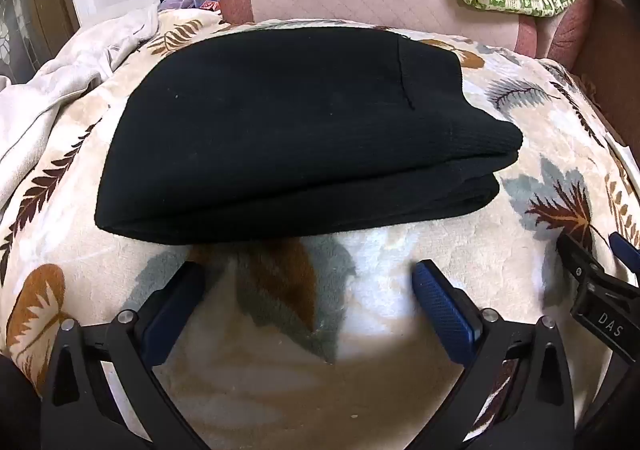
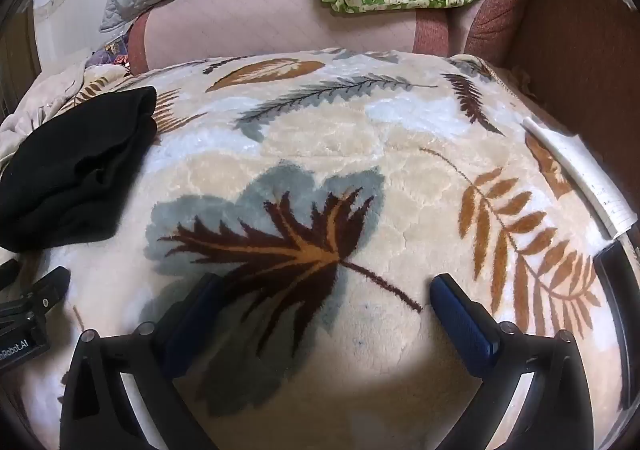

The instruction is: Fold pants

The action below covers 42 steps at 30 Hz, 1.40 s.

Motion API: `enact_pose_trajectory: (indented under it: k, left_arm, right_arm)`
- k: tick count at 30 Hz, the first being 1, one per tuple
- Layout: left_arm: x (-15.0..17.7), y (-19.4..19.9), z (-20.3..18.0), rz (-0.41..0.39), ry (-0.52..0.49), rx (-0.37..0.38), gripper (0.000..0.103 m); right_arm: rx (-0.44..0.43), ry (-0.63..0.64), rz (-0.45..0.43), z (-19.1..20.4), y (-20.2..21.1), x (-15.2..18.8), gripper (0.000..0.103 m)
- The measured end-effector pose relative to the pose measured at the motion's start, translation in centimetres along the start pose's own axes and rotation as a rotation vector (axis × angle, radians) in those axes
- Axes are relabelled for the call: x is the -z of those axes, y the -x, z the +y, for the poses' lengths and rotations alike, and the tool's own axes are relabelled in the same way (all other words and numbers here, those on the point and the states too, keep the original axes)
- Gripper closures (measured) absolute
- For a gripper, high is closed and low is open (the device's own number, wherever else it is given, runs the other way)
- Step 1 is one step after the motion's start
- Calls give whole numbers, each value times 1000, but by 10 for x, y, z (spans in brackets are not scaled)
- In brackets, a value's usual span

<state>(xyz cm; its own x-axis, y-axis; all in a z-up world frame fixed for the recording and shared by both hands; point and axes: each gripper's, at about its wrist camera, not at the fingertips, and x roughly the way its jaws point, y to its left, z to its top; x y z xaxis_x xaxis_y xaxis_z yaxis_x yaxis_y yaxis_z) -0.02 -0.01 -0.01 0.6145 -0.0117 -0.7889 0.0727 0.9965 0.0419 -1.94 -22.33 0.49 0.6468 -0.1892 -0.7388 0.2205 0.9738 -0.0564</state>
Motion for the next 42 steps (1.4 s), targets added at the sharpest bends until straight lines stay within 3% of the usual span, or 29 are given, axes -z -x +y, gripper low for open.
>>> enact_pose_trajectory:
  k: [1,42]
  left_arm:
    - [0,0,0,0,-1,-1,0]
    - [-1,3,-3,4,-1,-1,0]
  right_arm:
    - [29,25,-7,2,0,0,0]
    - [8,7,-10,0,3,1,0]
